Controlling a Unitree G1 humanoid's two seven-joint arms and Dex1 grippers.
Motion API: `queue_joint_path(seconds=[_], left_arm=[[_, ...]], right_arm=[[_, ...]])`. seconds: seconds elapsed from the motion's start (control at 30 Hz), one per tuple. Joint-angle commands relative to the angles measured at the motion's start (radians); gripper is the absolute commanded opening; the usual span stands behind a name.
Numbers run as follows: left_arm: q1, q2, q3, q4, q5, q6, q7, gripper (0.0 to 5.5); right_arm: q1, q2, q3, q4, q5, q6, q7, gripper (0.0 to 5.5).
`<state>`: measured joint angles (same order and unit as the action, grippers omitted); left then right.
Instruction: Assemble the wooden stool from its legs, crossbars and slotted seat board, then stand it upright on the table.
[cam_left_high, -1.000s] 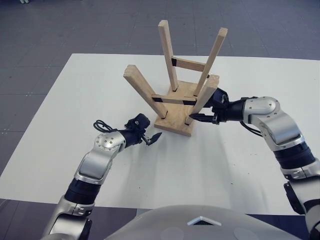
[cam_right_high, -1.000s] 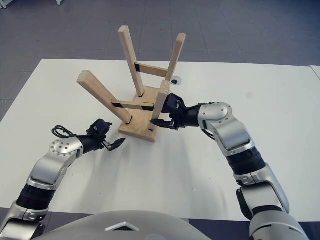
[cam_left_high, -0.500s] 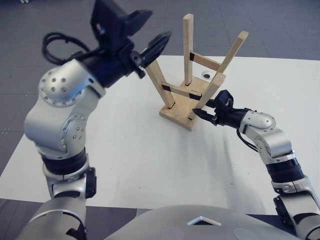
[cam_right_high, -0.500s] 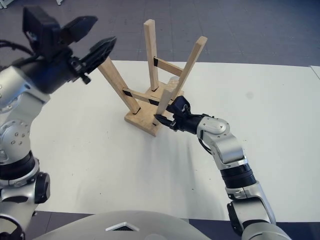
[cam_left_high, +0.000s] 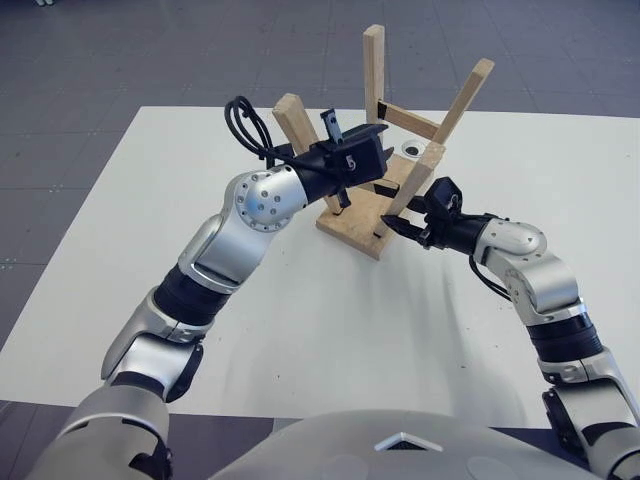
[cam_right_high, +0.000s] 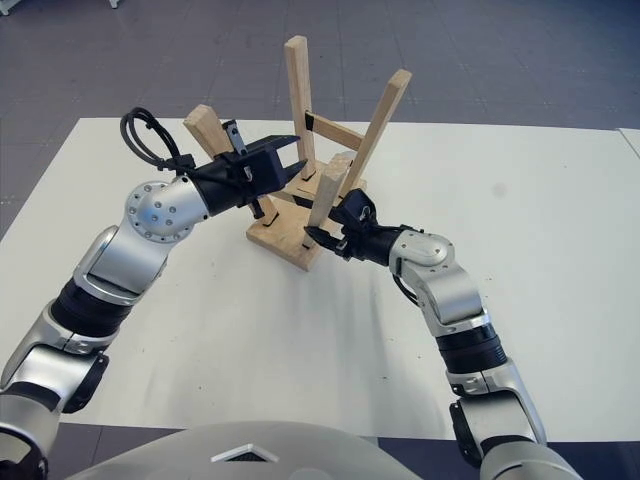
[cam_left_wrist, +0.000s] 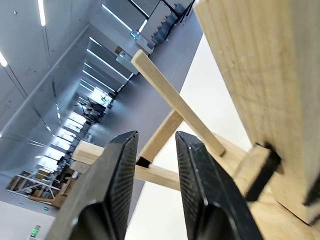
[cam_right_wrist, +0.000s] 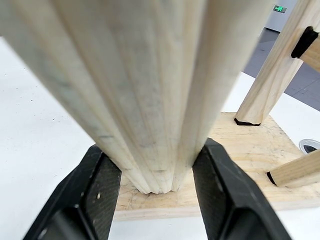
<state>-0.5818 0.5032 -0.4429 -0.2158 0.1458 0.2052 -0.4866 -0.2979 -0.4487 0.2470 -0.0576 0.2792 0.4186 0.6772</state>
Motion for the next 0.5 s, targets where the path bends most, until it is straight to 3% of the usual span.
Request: queue_joint_path(seconds=[0.03,0.13,0.33,0.5], left_arm=[[-0.068,-0.003,0.095,-0.055,0.061,-0.072,0.048,1.39],[-0.083,-0.002,0.115,-0.088,0.092,-0.078,0.028,1.39],[0.113,0.040,-0.037,0.005,0.103,-0.066,-0.149,1.39],[0.154,0.033,-0.077,0.092,0.106,-0.083,-0.228,1.39]], right_arm=[[0.066,0.000,0.032,0.053,-0.035,0.110,-0.020,2.03],[0.075,0.000,0.035,0.042,-0.034,0.112,-0.022,2.03],[0.081,-0.009,0.037,0.035,-0.029,0.119,-0.013,2.03],[0.080,-0.021,0.015,0.030,-0.022,0.129,-0.014,2.03]])
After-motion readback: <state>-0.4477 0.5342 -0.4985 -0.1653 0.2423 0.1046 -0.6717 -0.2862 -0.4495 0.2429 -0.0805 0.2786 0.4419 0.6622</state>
